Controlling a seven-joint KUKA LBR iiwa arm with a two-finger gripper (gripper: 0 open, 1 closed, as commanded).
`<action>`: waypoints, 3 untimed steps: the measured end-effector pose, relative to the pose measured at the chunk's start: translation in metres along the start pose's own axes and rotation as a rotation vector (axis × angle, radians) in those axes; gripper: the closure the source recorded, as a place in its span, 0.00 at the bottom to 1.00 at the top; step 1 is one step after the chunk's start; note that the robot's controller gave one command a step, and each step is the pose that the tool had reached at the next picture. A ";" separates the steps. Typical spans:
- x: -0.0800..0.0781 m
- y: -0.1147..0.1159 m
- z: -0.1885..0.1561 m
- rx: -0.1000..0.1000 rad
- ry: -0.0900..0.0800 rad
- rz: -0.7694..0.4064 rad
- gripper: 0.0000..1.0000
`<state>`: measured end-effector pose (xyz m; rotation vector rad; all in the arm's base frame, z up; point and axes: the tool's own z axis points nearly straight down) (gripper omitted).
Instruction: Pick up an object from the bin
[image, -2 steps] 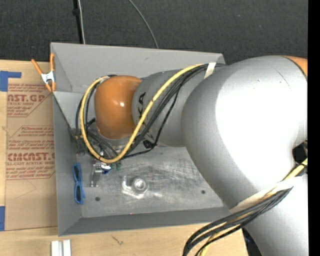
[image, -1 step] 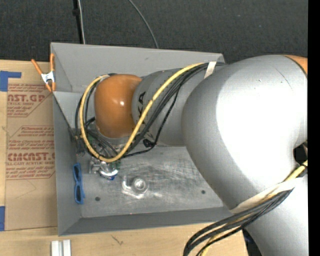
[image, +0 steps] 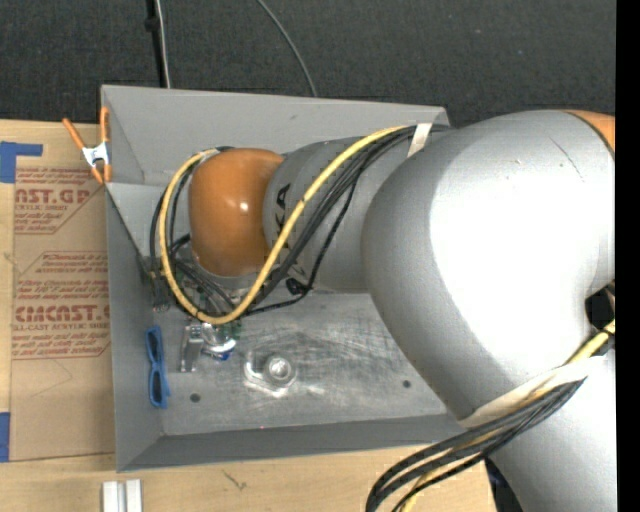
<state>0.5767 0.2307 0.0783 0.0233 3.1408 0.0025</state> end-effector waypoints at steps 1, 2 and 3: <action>0.014 0.011 -0.008 0.000 0.000 -0.313 0.00; -0.016 0.006 -0.003 0.001 0.001 -0.585 0.00; -0.014 -0.024 0.005 -0.002 -0.009 -0.859 0.00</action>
Offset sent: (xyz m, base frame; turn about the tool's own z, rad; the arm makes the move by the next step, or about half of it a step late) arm -0.0137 0.0095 0.0084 -0.3121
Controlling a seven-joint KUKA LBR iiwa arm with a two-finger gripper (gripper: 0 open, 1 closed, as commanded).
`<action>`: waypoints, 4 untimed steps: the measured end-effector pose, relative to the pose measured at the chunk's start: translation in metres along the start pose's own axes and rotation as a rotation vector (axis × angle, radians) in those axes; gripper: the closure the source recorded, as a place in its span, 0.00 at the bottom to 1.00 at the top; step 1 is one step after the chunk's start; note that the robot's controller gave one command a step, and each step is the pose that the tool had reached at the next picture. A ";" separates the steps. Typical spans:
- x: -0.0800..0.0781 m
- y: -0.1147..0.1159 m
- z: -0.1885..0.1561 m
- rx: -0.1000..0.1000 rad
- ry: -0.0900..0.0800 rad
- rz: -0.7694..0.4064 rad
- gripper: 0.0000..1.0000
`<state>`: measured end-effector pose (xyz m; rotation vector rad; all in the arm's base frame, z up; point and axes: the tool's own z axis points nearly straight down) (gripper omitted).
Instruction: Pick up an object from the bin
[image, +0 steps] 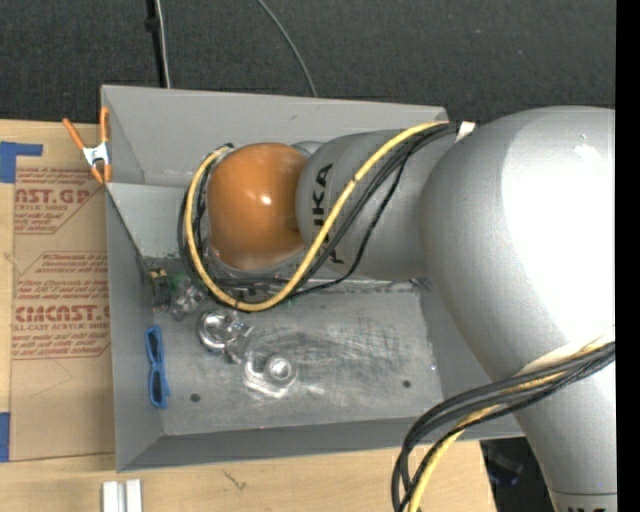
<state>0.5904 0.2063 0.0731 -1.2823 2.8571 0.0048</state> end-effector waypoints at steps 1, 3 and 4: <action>0.030 -0.020 -0.002 0.000 -0.006 0.046 0.00; 0.020 0.008 -0.126 0.003 0.000 0.053 1.00; 0.022 0.025 -0.182 -0.002 0.005 -0.454 1.00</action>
Offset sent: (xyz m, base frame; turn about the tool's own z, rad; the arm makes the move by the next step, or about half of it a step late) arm -0.0073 -0.0402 -0.0031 0.0442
